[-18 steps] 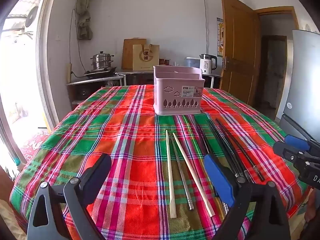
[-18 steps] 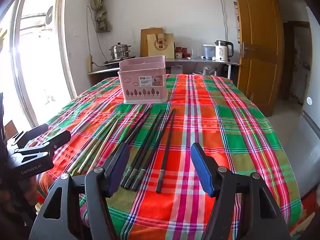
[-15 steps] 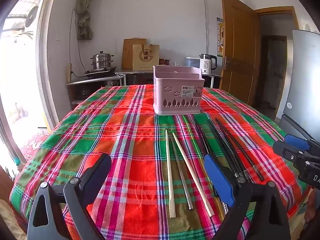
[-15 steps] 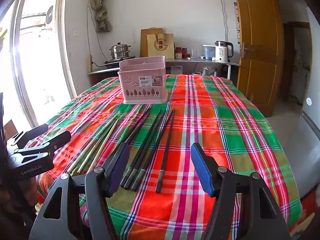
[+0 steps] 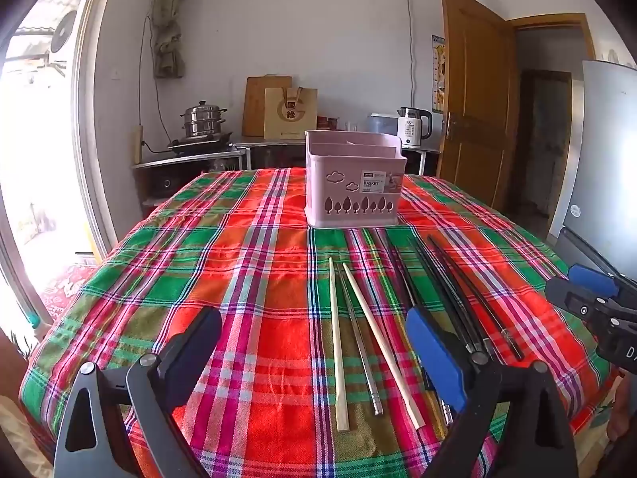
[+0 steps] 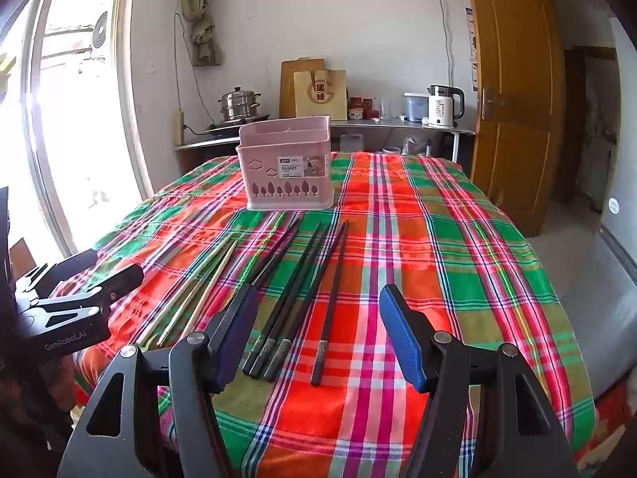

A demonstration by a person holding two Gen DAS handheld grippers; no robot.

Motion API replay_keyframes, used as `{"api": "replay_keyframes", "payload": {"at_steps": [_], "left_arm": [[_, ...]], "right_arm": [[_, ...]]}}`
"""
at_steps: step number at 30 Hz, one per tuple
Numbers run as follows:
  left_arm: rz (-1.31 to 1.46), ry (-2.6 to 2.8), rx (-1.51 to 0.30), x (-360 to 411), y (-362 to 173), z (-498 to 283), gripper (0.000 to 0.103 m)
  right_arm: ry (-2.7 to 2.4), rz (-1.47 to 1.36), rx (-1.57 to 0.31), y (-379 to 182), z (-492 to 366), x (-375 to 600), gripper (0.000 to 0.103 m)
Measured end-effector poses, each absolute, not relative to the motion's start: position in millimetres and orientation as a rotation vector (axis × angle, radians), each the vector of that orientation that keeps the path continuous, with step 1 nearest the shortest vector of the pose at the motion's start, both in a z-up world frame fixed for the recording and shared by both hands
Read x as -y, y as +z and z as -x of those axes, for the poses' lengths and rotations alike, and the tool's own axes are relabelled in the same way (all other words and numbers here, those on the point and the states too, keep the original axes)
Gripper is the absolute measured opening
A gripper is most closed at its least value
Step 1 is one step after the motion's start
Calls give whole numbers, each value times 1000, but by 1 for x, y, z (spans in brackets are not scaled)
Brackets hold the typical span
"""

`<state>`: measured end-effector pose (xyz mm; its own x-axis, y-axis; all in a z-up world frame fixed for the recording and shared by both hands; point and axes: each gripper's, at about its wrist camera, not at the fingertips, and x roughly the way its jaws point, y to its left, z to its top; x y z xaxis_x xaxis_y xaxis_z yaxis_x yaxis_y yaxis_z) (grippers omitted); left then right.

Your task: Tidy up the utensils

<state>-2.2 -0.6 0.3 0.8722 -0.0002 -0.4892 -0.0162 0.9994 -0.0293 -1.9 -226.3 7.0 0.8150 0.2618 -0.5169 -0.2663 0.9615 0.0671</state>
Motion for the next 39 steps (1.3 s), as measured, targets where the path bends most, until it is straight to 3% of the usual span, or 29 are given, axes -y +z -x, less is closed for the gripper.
{"api": "replay_keyframes", "payload": {"at_steps": [39], "left_arm": [[45,-3,-501,2,9,9,94]], "right_arm": [[283,18,-538,13,8,223,64]]}}
